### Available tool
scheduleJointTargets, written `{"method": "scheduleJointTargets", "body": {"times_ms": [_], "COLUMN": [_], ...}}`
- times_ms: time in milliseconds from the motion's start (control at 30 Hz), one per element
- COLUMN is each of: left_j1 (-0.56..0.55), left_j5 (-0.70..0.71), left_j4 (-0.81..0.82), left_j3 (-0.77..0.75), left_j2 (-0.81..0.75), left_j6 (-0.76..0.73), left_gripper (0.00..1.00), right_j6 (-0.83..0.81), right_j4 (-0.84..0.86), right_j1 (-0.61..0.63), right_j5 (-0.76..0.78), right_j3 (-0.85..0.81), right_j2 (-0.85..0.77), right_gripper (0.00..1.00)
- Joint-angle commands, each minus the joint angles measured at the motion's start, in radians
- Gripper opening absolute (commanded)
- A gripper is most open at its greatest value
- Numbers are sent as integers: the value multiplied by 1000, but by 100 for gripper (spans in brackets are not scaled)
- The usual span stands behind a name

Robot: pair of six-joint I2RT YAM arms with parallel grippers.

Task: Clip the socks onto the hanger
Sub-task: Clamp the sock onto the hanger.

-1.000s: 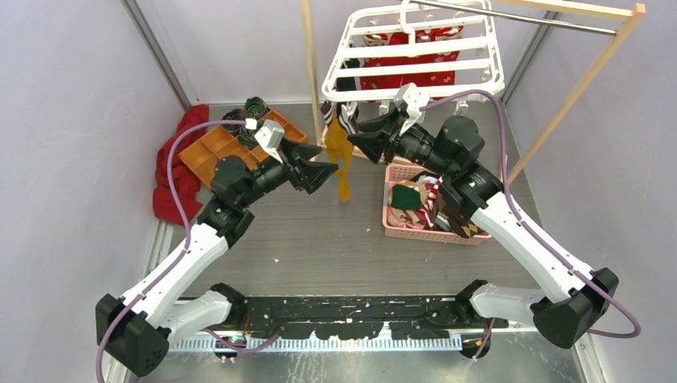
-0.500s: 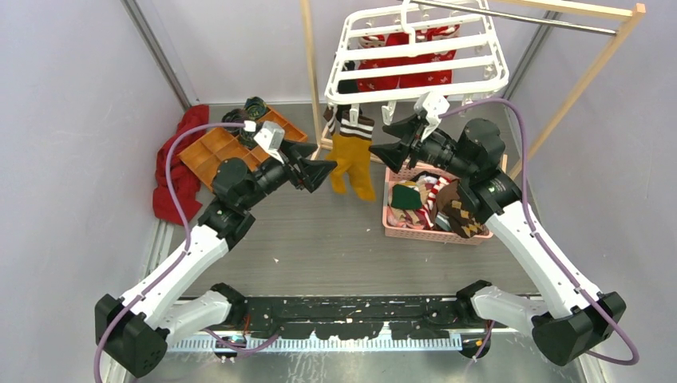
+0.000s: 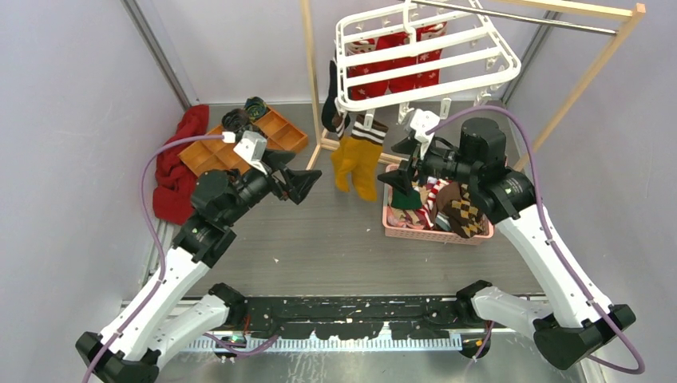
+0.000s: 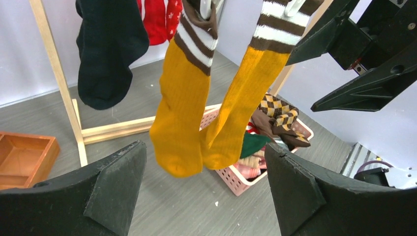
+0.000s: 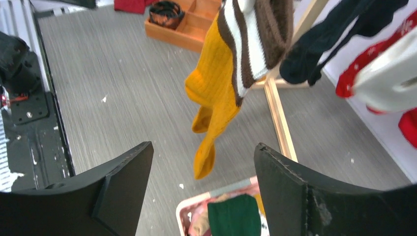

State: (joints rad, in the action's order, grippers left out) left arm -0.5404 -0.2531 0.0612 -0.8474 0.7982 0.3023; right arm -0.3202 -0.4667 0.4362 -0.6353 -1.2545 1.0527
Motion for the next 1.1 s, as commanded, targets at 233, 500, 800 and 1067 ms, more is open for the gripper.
{"method": "scheduleJointTargets", "body": {"times_ms": [233,500,800,1067], "left_j1": [0,0,-1,-1], "left_j5": [-12,5,-63,-81], "left_j4": [-66,-132,-141,-230], "left_j3": [48,56,121,79], "left_j2": [-165,-160,-158,-119], "left_j6": [296,593,775,743], "left_gripper": [100,100,93,93], "right_j6": [-197,-129,-233,-184], "right_j4": [-382,-395,-598,-506], "right_j1": [-149,-240,-546,-790], "right_j5": [108,116,15,-96], "right_j3": [-53,134,206,204], "right_j2": [-70,-204,-222,-77], "right_gripper": [93,98,100,99]}}
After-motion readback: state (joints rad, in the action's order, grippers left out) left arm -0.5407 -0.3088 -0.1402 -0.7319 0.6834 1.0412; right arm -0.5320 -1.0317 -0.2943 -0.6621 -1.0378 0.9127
